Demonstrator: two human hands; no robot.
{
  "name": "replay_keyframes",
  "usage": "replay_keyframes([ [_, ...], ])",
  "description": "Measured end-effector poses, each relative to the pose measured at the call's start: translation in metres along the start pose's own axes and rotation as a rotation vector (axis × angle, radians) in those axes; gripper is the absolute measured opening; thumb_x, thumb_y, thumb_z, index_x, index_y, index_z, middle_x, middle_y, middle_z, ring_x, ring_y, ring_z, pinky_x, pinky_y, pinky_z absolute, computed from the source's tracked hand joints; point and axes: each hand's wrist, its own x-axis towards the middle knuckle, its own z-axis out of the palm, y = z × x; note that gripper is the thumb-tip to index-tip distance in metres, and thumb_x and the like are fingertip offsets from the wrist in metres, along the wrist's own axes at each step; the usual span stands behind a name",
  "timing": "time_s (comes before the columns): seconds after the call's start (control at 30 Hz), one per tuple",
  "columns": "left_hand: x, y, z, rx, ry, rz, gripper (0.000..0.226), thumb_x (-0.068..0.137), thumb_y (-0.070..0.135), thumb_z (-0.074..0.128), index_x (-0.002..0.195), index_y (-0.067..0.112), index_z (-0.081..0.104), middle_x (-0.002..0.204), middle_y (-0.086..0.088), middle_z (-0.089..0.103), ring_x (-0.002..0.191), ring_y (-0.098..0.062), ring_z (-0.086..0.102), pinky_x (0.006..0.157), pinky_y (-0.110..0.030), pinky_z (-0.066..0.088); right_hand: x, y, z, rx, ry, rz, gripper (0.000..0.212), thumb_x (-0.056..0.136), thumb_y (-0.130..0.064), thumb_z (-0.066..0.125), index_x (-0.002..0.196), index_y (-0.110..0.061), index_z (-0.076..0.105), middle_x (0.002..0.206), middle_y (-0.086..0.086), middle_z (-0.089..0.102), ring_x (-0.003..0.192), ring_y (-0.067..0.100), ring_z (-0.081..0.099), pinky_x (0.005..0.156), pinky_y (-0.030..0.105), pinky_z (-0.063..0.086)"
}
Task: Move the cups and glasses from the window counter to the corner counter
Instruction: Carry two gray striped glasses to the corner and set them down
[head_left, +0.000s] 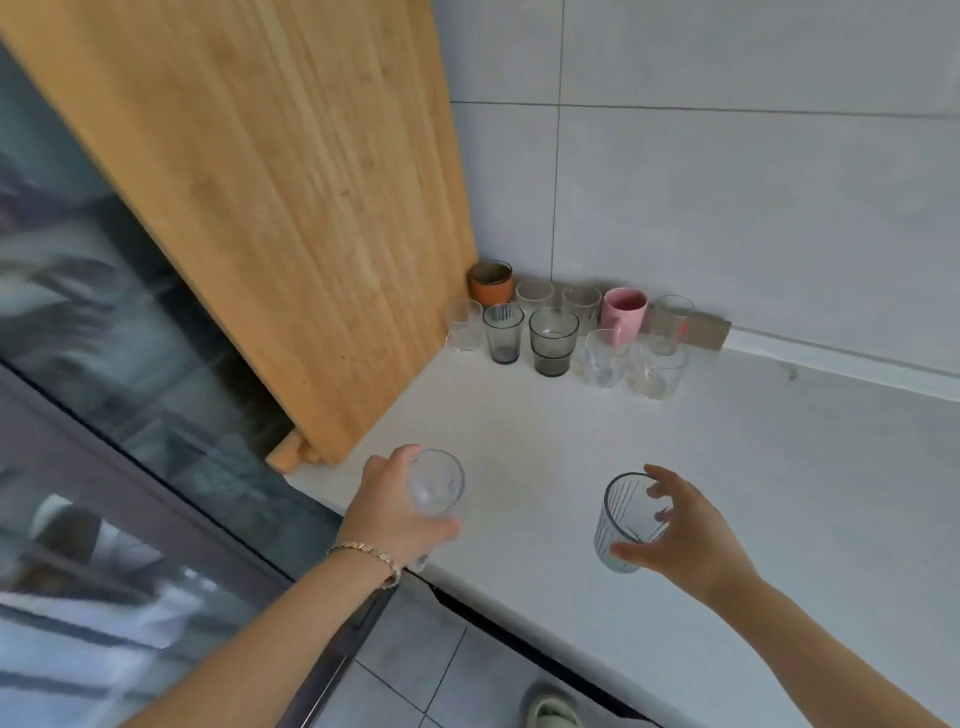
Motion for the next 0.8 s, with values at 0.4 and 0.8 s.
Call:
replay_keyframes([
  [0.4,0.197,-0.012,-0.007,0.038,0.031,-0.087,0.086,0.06,0.026,0.081,0.135,0.021,0.04,0.132,-0.007,0.043,0.12,-0.023,0.049,0.095,-0.031,0.047,0.147,-0.068,0.032,-0.02,-0.087,0.018,0.095,0.058,-0.025,0.087,0.139,-0.024,0.036,0.111,-0.009,0.044,0.096,0.012,0.05,0.09,0.025,0.045],
  [0.8,0.338,-0.031,0.02,0.086,-0.07,0.016,0.079,0.064,0.017,0.077,0.133,0.023,0.04,0.122,-0.007,0.044,0.115,-0.026,0.05,0.088,-0.031,0.046,0.233,-0.133,0.111,0.017,0.039,0.132,0.094,0.063,-0.031,0.084,0.141,-0.025,0.032,0.134,-0.004,0.046,0.119,0.014,0.05,0.098,0.027,0.044],
])
